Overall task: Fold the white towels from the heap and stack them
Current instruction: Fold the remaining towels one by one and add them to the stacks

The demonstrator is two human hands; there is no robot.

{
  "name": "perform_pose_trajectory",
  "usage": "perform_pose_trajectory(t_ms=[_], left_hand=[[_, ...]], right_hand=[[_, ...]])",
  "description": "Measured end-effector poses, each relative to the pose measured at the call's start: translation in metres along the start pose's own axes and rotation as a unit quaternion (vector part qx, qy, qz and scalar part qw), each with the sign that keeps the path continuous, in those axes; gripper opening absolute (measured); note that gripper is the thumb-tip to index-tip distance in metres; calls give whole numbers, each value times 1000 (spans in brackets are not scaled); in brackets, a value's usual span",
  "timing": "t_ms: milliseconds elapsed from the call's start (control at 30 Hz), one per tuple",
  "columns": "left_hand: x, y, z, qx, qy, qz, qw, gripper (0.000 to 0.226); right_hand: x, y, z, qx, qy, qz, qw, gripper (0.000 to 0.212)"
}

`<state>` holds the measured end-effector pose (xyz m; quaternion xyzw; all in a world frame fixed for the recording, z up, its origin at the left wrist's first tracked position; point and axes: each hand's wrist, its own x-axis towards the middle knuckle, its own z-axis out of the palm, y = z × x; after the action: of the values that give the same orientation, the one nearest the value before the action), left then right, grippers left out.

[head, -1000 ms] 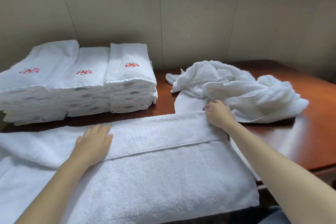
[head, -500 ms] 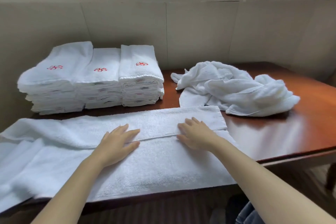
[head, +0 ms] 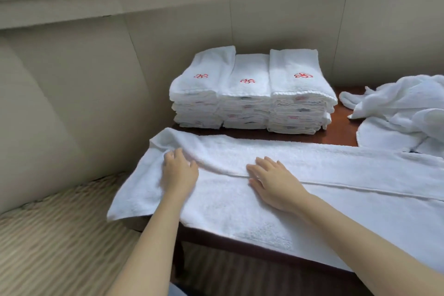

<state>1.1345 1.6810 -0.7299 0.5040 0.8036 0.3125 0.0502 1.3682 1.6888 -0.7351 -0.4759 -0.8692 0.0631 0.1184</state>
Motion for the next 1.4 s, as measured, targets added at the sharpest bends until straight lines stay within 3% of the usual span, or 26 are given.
perform_pose_trajectory(t_ms=[133, 167, 233, 300, 500, 633, 733, 800, 867, 1033, 1133, 1200, 1233, 1300, 1400], left_hand=[[20, -5, -11, -192, -14, -130, 973, 42], [26, -5, -12, -150, -23, -134, 979, 43], [33, -7, -13, 53, -43, -102, 992, 42], [38, -9, -16, 173, -58, -67, 981, 41], [47, -2, -25, 195, -184, -61, 961, 42], [43, -1, -28, 122, -194, -75, 971, 47], [42, -4, -31, -93, -160, -176, 967, 49], [45, -7, -32, -292, -122, -244, 917, 42], [51, -16, -33, -418, -64, -268, 866, 41], [61, -26, -35, -536, -1, -296, 791, 37], [72, -23, -52, -650, 62, -296, 698, 31], [83, -25, -68, -714, 90, -250, 648, 33], [87, -27, -73, -720, 101, -229, 647, 35], [91, -35, -72, -688, 123, -223, 679, 33], [84, -56, -57, -545, 140, -280, 778, 7]], right_hand=[[22, -11, 11, 4, 36, -19, 999, 31], [27, -14, 12, 0, 41, -29, 999, 31], [39, -22, 15, -3, 27, -47, 999, 36], [50, -29, 19, 13, -12, -47, 999, 48], [60, -17, 23, -1, -61, -45, 997, 58], [51, 0, 17, -30, -84, -63, 994, 61], [39, 12, 11, -37, -91, -68, 993, 62], [32, 15, 9, -40, -94, -70, 992, 62], [26, 15, 8, -42, -91, -72, 992, 61], [18, 11, 9, -34, -79, -47, 995, 56], [18, 3, 11, -26, -70, -8, 997, 53], [21, -5, 13, -25, -68, 13, 997, 53], [23, -9, 15, -22, -66, 22, 997, 53], [26, -18, 16, -17, -60, 34, 997, 53], [25, -23, 15, -12, -30, 22, 999, 48]])
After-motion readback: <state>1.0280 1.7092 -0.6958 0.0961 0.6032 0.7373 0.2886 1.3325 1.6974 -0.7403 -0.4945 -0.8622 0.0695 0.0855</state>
